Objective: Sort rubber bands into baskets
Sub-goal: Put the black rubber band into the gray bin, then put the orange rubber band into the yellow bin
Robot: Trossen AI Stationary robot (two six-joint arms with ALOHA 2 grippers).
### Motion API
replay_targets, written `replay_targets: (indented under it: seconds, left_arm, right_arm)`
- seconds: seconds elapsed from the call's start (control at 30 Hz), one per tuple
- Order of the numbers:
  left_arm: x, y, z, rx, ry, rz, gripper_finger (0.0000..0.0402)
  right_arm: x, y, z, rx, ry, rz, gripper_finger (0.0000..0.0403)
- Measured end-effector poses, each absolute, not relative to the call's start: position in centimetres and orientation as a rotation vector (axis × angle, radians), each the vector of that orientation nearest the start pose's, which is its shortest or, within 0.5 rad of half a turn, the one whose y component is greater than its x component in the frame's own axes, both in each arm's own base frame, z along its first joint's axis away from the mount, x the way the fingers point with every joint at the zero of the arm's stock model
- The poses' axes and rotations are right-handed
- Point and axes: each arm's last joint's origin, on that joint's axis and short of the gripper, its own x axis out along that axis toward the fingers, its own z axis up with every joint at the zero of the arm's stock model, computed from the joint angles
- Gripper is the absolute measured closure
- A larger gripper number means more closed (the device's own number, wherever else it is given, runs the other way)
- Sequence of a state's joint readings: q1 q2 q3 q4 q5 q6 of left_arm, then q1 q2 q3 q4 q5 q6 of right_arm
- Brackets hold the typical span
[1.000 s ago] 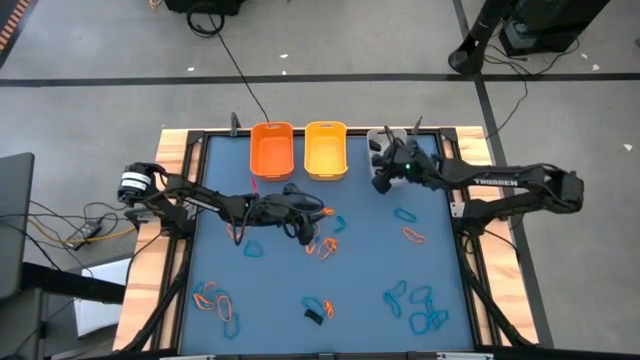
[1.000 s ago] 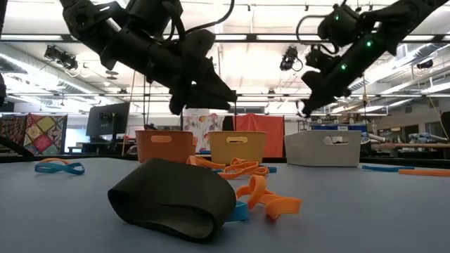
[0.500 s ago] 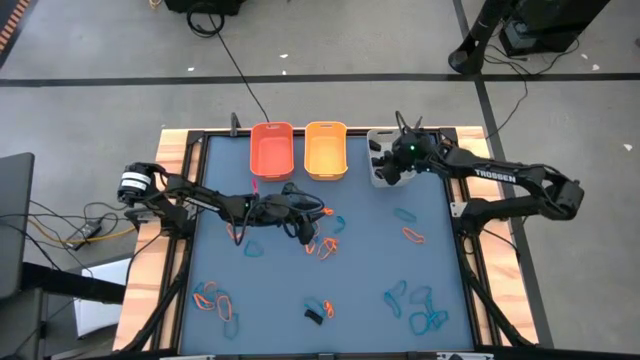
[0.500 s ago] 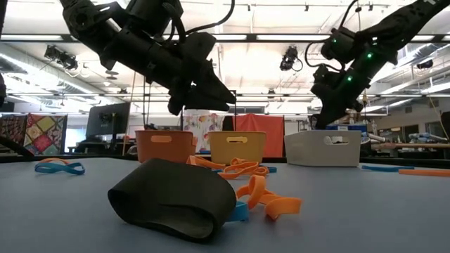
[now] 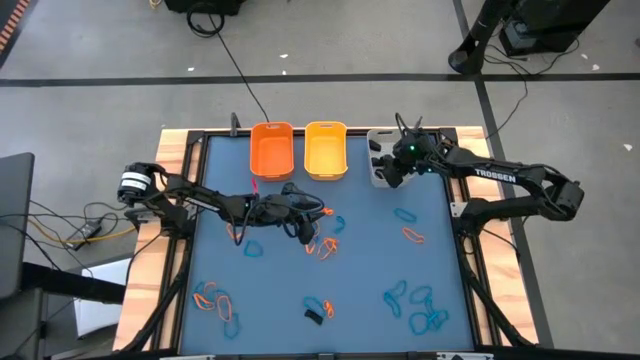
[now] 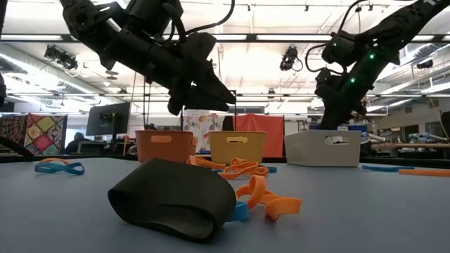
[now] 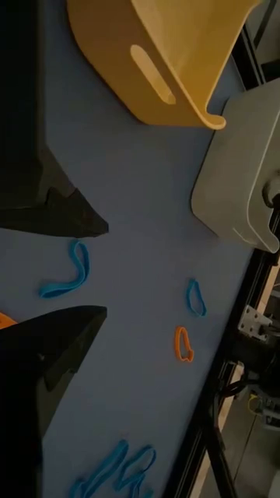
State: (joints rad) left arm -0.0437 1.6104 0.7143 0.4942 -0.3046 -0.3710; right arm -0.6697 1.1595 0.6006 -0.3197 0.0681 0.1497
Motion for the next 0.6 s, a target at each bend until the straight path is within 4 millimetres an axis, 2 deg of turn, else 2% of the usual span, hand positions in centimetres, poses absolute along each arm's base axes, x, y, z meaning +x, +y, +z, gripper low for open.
replay_targets:
  seconds: [0.2,0.33,0.6]
  left_arm:
    - [31.8,-0.5,17.6,-0.298,0.342,0.331,0.0243]
    - [31.8,-0.5,17.6,-0.298,0.341,0.333,0.0243]
    - [31.8,-0.5,17.6,-0.296,0.342,0.332,0.0243]
  right_arm:
    - [16.8,-13.6,19.4,0.397,0.813,-0.761,0.0217]
    - [17.3,-14.0,20.6,0.381,0.774,-0.769,0.0184]
    - [18.8,-13.7,23.6,0.359,0.696,-0.687,0.0177]
